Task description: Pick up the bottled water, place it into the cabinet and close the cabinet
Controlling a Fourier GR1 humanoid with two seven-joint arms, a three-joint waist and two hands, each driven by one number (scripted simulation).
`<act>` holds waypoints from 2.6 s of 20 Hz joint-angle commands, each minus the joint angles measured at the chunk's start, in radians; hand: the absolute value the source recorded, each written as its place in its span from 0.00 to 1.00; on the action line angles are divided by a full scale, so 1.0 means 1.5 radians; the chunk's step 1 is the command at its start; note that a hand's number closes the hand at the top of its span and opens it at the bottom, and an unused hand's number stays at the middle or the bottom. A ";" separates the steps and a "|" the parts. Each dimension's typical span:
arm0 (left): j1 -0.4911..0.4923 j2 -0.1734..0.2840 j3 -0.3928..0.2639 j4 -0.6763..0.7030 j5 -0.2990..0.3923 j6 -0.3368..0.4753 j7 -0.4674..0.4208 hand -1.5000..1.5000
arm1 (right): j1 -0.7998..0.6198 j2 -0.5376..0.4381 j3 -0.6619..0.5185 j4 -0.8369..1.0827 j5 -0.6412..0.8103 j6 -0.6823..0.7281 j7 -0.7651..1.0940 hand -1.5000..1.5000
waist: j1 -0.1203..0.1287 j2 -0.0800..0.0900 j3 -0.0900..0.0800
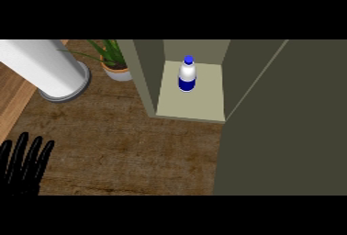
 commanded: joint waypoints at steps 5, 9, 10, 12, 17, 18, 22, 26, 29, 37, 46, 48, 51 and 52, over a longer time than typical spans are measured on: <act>0.020 0.044 0.035 -0.006 0.025 -0.070 0.000 0.00 | -0.098 -0.008 0.136 -0.039 0.030 0.024 0.101 1.00 | 0.047 0.014 -0.002; 0.027 0.052 0.042 -0.009 0.028 -0.083 -0.004 0.00 | -0.136 -0.003 0.133 -0.018 0.017 0.011 0.113 1.00 | 0.072 0.018 -0.003; 0.023 0.054 0.042 -0.018 0.029 -0.089 -0.003 0.00 | -0.141 -0.011 0.131 -0.019 0.017 0.012 0.122 1.00 | 0.074 0.018 -0.004; 0.019 0.066 0.050 -0.008 0.031 -0.101 0.002 0.00 | -0.163 -0.018 0.121 -0.013 0.023 0.011 0.133 1.00 | 0.077 0.021 -0.005; 0.016 0.075 0.047 -0.013 0.034 -0.115 0.011 0.00 | -0.232 -0.037 0.089 -0.007 0.028 0.022 0.141 1.00 | 0.107 0.026 -0.008; 0.014 0.081 0.061 -0.003 0.033 -0.112 0.009 0.00 | -0.244 -0.054 0.083 -0.012 0.036 0.032 0.147 0.00 | 0.111 0.023 -0.009; 0.009 0.087 0.058 -0.003 0.037 -0.121 0.017 0.00 | -0.296 -0.070 0.065 -0.019 0.027 0.042 0.146 1.00 | 0.115 0.022 -0.010; 0.011 0.091 0.071 0.010 0.037 -0.126 0.011 0.00 | -0.331 -0.054 0.070 0.001 0.018 0.022 0.167 1.00 | 0.112 0.021 -0.011; 0.006 0.091 0.071 0.001 0.047 -0.131 0.015 0.00 | -0.359 -0.062 0.069 0.003 0.015 0.027 0.186 1.00 | 0.111 0.020 -0.012; 0.009 0.100 0.085 0.009 0.057 -0.141 0.018 0.00 | -0.410 -0.043 0.060 0.017 -0.014 0.013 0.215 1.00 | 0.109 0.025 -0.012; -0.001 0.105 0.092 0.008 0.063 -0.162 0.015 0.00 | -0.397 -0.031 0.087 0.062 -0.089 0.030 0.208 1.00 | 0.135 0.050 -0.010; -0.002 0.103 0.093 0.009 0.062 -0.162 0.013 0.00 | -0.394 -0.027 0.085 0.070 -0.108 0.028 0.207 1.00 | 0.141 0.052 -0.010; -0.005 0.110 0.098 0.012 0.062 -0.164 0.017 0.00 | -0.401 -0.012 0.067 0.077 -0.124 0.014 0.203 1.00 | 0.139 0.053 -0.008; -0.008 0.106 0.099 0.016 0.066 -0.165 0.015 0.00 | -0.403 -0.010 0.057 0.085 -0.127 0.011 0.205 1.00 | 0.136 0.056 -0.008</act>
